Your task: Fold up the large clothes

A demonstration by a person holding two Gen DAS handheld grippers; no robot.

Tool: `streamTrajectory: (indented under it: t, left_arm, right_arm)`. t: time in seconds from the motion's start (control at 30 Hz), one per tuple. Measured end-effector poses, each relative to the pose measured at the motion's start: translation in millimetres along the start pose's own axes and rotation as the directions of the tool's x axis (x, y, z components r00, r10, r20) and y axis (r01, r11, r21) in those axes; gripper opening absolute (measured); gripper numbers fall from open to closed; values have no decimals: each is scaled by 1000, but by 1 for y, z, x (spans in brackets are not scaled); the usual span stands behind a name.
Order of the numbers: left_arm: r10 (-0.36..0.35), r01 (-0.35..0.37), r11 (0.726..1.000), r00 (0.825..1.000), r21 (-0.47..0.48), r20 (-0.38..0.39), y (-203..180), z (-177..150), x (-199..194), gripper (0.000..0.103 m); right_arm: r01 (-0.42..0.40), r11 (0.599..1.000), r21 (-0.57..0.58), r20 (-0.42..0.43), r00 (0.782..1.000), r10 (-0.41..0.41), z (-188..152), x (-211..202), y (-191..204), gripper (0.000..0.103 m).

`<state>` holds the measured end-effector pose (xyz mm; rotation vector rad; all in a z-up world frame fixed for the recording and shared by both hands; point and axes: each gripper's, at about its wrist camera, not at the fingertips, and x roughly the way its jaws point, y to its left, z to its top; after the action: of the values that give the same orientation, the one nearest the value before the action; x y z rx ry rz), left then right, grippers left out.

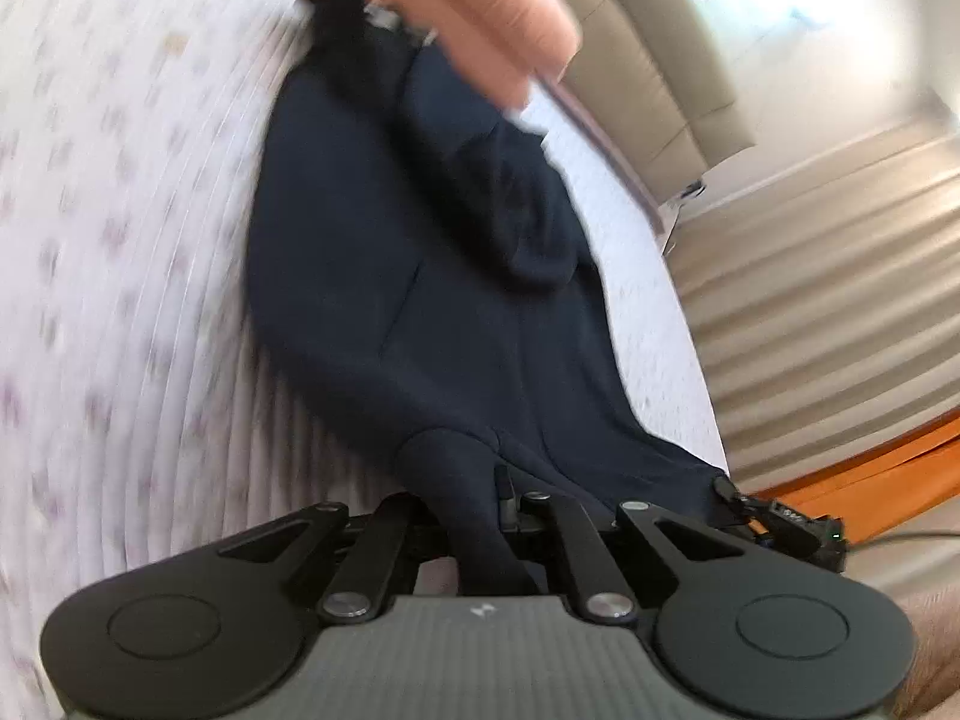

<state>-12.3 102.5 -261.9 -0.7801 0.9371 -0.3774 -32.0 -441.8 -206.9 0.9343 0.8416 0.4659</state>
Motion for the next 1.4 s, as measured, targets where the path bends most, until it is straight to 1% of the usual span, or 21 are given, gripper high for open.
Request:
streamTrajectory:
  t: [0.13,0.2,0.3,0.47,0.6,0.73,0.87,1.0,1.1,1.17,1.3,1.4]
  left_arm:
    - [-43,42,999,997,21,62,-22,30,-4,6]
    - [-42,38,998,995,44,88,-28,45,-7,6]
    - [-43,37,998,991,47,128,-28,74,-8,6]
    - [-39,30,998,978,51,206,-36,125,-3,6]
    - [-39,13,995,962,98,269,-46,169,4,6]
    - [-16,-26,991,950,129,311,-54,216,18,6]
    - [38,-82,988,949,128,312,-52,256,44,6]
    - [101,-147,980,948,136,301,-44,286,73,6]
    - [126,-167,979,946,117,297,-33,302,91,6]
    - [131,-166,982,945,93,301,-24,313,103,6]
    - [148,-172,984,930,44,335,-4,328,126,6]
    - [165,-189,981,919,35,357,9,335,143,7]
  right_arm:
    - [-35,997,-65,35,999,37,31,8,32,8]
    - [-56,995,-84,50,997,60,49,13,44,8]
    - [-78,990,-118,62,994,86,73,26,59,8]
    - [-82,980,-181,72,993,97,117,66,80,8]
    - [-88,973,-214,85,991,108,157,104,95,8]
    - [-84,970,-230,107,988,111,190,141,107,8]
    - [-25,966,-256,116,992,57,218,185,112,8]
    - [38,965,-258,117,993,-8,234,224,106,8]
    - [79,968,-239,119,992,-52,243,254,94,8]
    - [103,967,-235,125,989,-75,248,272,88,8]
    - [156,961,-228,134,983,-127,257,304,76,8]
    - [214,947,-240,139,973,-185,260,329,64,8]
